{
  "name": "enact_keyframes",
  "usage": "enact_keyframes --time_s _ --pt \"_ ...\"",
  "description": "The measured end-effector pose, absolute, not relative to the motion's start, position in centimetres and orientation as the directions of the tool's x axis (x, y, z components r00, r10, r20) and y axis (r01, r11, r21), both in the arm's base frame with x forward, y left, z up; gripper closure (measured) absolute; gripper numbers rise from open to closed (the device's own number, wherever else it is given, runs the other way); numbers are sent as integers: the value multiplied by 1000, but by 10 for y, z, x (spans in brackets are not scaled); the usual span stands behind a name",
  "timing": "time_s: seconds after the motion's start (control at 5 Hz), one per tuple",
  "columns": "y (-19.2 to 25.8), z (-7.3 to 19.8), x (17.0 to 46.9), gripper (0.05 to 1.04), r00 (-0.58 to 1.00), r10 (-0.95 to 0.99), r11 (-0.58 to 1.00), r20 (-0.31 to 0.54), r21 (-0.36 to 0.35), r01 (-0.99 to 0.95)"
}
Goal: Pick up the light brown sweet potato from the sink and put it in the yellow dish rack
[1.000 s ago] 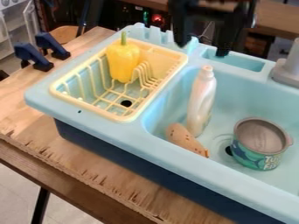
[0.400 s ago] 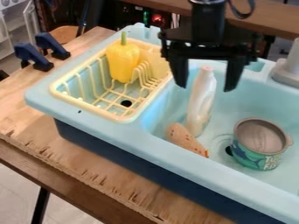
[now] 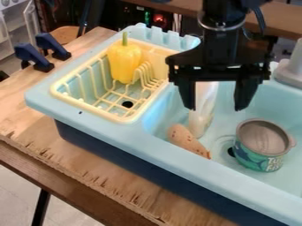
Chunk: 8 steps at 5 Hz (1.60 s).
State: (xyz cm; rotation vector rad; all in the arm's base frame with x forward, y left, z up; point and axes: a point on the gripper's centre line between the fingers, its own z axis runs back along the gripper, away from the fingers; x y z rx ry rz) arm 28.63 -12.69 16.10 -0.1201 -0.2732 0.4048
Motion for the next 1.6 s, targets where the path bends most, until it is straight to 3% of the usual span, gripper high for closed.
enact_keyframes --time_s 1.0,1.6 --pt "-108 120 269 81 771 627 779 114 -113 -617" --pt "-105 96 278 81 642 757 653 122 -93 -752"
